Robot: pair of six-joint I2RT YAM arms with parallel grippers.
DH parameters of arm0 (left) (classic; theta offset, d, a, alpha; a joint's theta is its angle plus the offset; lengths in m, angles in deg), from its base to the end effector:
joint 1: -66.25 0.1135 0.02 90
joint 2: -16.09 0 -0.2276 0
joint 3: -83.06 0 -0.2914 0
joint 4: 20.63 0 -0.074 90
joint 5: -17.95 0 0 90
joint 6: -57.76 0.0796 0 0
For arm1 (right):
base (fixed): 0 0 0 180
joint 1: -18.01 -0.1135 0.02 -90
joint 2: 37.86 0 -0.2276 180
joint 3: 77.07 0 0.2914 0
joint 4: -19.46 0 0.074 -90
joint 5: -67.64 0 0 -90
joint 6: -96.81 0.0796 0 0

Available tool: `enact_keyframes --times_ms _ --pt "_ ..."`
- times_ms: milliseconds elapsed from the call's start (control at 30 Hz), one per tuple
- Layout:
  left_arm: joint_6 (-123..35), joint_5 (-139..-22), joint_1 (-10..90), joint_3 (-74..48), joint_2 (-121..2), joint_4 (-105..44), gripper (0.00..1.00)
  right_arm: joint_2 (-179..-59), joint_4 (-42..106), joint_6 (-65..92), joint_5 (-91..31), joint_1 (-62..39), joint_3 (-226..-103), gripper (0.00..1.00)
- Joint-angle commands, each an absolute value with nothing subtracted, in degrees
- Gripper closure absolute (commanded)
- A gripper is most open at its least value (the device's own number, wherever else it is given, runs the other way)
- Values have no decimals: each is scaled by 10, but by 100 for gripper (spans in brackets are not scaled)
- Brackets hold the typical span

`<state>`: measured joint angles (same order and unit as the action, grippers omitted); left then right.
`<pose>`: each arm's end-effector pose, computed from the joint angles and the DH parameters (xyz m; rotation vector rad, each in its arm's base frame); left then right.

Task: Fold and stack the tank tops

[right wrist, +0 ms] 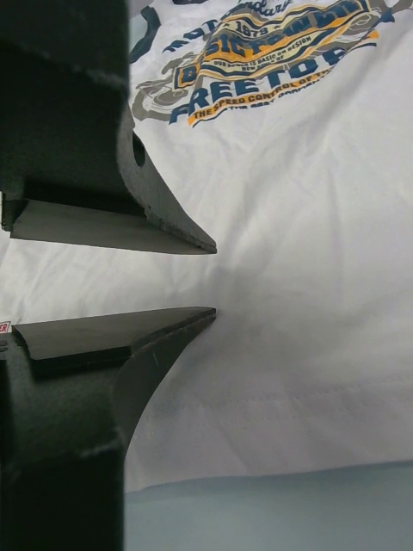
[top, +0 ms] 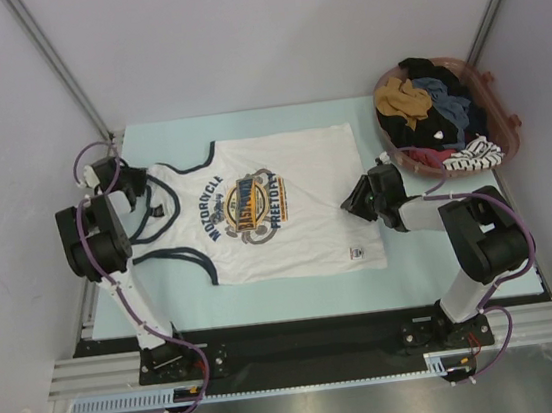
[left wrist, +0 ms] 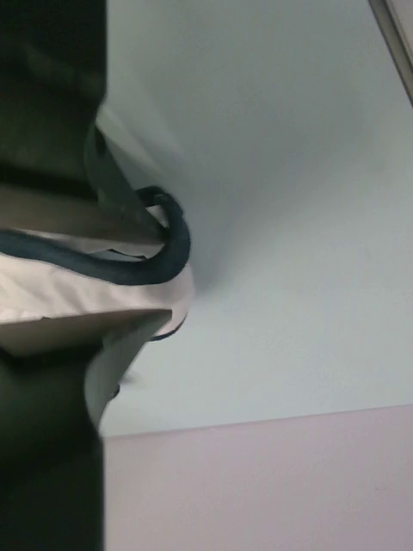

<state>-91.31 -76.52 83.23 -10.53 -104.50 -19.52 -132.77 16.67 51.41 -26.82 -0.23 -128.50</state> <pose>0.4852 0.1417 0.0620 -1.3123 1.7534 -0.5060 0.3468 0.1208 0.0398 0.4985 2.3142 0.6450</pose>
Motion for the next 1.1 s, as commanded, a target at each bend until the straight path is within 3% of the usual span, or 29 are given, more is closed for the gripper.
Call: enact_keyframes --times_ms 0,33,100,433,600,833,867,967,1033,1067 --pt "-930 -748 844 -157 -992 -90 52 -1330 195 515 -267 2 -1273 63" --pt "-933 -755 845 -159 -995 -83 40 -1332 196 515 -269 2 -1273 63" --pt "-927 -770 844 -142 -1009 -86 28 -1333 195 515 -271 4 -1273 63" --pt "-895 -722 841 -189 -899 -145 19 -1297 205 484 -271 -11 -1286 59" --pt "-825 -656 809 -237 -765 -253 0 -1222 275 461 -201 -39 -1300 55" --pt "-842 -651 789 -466 -500 -259 0 -1035 390 457 -153 -41 -1228 41" --pt "-845 -649 777 -477 -446 -275 0 -1016 408 455 -140 -41 -1211 31" --pt "-844 -697 761 -528 -354 -305 0 -947 485 450 -126 -39 -1201 17" --pt "-825 -750 758 -561 -295 -321 0 -912 548 468 -122 -37 -1198 21" --pt "-815 -755 758 -564 -273 -349 0 -904 570 480 -118 -35 -1197 28"
